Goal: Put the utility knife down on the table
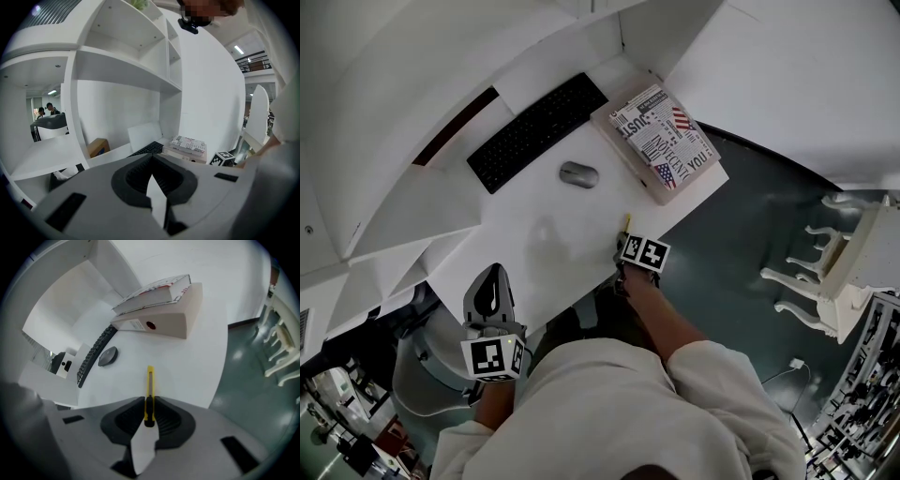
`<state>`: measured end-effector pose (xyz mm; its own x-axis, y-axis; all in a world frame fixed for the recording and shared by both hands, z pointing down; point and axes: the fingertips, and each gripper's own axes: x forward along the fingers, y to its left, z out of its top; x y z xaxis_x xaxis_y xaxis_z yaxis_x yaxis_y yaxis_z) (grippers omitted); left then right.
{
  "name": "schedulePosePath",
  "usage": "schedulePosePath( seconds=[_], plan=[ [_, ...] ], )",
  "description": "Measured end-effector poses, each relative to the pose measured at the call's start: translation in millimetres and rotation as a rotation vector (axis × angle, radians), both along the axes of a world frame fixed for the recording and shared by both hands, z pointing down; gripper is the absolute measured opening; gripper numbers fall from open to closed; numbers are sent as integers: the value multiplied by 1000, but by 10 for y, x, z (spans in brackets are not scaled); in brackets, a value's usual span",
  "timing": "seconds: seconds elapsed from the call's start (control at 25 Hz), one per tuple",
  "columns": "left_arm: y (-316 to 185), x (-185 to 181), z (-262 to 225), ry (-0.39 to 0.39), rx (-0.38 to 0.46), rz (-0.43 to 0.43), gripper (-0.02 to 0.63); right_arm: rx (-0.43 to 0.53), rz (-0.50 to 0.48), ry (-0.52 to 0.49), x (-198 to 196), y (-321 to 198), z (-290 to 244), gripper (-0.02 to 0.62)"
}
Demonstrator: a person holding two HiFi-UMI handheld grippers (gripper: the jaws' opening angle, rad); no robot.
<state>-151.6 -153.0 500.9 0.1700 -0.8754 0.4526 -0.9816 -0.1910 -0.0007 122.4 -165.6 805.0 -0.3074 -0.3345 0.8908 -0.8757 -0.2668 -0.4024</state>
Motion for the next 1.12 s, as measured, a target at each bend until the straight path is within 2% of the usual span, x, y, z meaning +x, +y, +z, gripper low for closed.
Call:
schedulePosePath(
  seconds=[0.76,1.12],
  plan=[
    [70,-46,8,9,-6,-37,0,-44,-8,-25,-31,-20,39,71],
    [92,-34,12,22,-5,-50,0,-59,-10,-67,-46,-22,43,86]
  ],
)
